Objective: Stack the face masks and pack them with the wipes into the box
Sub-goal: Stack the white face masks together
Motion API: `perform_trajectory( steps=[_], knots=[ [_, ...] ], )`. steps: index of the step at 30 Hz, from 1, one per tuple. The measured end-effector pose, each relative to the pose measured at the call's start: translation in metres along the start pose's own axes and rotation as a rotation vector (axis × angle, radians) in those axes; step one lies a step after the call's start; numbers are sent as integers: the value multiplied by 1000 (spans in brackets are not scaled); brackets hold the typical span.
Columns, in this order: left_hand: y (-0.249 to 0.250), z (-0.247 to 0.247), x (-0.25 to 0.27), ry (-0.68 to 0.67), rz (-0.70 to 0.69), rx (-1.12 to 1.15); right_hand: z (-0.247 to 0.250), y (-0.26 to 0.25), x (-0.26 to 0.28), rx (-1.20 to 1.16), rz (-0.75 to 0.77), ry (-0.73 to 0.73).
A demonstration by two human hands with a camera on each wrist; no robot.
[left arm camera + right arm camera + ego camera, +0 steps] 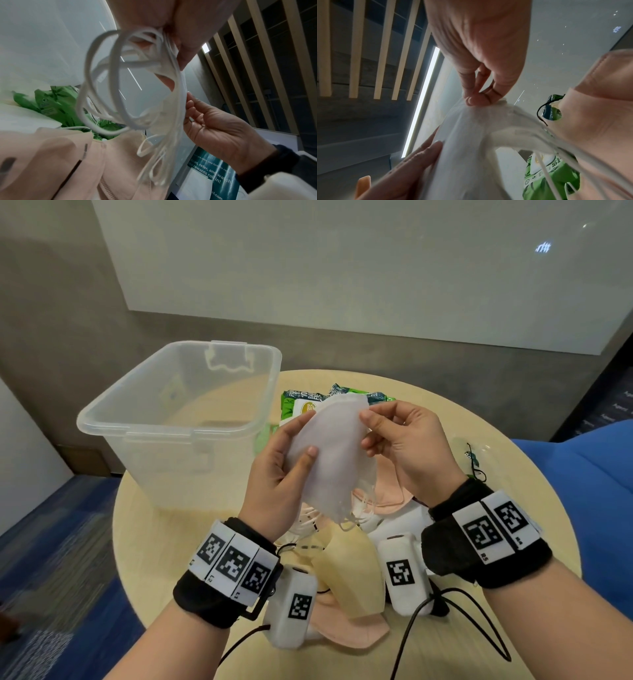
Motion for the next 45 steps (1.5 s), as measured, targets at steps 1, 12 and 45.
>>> perform_trajectory(
  steps=[1, 12, 45],
  knots=[
    [1, 0, 0, 1, -4, -6, 0, 1, 0, 1, -12, -1],
    [2, 2, 1, 49, -23, 10, -3, -2, 1, 27, -30, 19],
    [-2, 21, -2, 183, -9, 4, 44, -28, -3, 290, 149, 261]
  ],
)
Point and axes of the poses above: each hand's wrist, its own x-axis away from the middle knuckle, its own z-axis out of the back of the hand, y = z × x, the point moved 6 cm from there along -x, towards the middle knuckle, and after that the axes turned 9 degrees about x, right-handed, at the moved point
